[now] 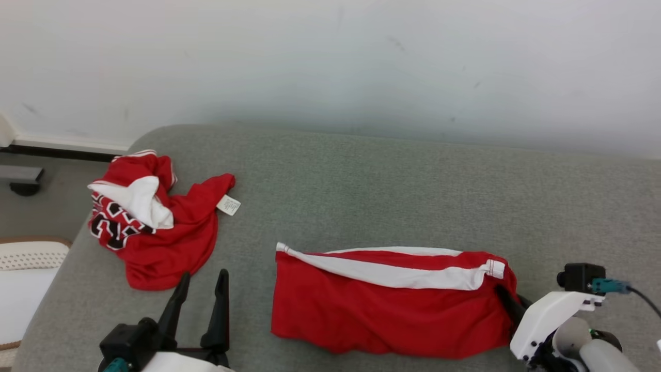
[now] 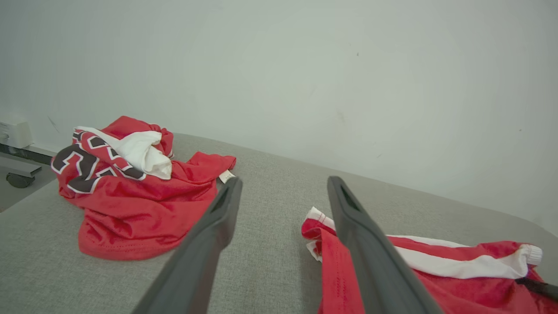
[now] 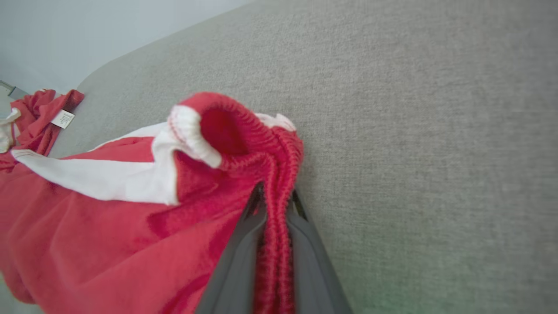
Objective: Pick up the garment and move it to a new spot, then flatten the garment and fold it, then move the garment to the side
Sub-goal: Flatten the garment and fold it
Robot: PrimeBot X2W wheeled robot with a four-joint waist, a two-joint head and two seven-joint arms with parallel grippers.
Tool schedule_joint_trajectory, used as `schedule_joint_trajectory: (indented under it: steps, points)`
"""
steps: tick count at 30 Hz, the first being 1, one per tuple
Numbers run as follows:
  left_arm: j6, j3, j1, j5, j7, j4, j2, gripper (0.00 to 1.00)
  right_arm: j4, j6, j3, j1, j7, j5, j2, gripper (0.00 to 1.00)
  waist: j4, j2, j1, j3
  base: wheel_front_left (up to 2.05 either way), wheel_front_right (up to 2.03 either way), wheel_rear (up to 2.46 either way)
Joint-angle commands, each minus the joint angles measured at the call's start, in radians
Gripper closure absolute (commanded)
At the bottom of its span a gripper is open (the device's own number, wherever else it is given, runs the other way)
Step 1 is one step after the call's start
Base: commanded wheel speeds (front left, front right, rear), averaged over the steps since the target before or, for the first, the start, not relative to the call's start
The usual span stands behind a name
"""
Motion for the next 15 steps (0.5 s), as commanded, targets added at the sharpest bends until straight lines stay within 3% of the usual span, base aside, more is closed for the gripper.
schedule_joint_trajectory:
  steps: [1,11,15]
  points:
    - [-0.002,0.003,0.011,-0.011,-0.001,0.002,0.003,0.00,-0.014,0.000,-0.001,-0.011,0.008,0.028,-0.022,1.00,-0.013,-0.0001,-0.0001,-0.006,0.00,0.00,0.00]
    - [-0.003,-0.008,0.017,-0.007,0.000,0.004,0.003,0.00,-0.059,0.000,-0.054,-0.001,0.105,0.146,-0.183,1.00,-0.086,-0.0001,-0.0001,-0.011,0.00,0.00,0.00]
    - [-0.003,-0.017,0.016,-0.002,-0.001,0.010,0.003,0.00,-0.066,0.000,-0.105,-0.006,0.174,0.217,-0.198,1.00,-0.107,-0.0001,-0.0001,-0.014,0.00,0.00,0.00]
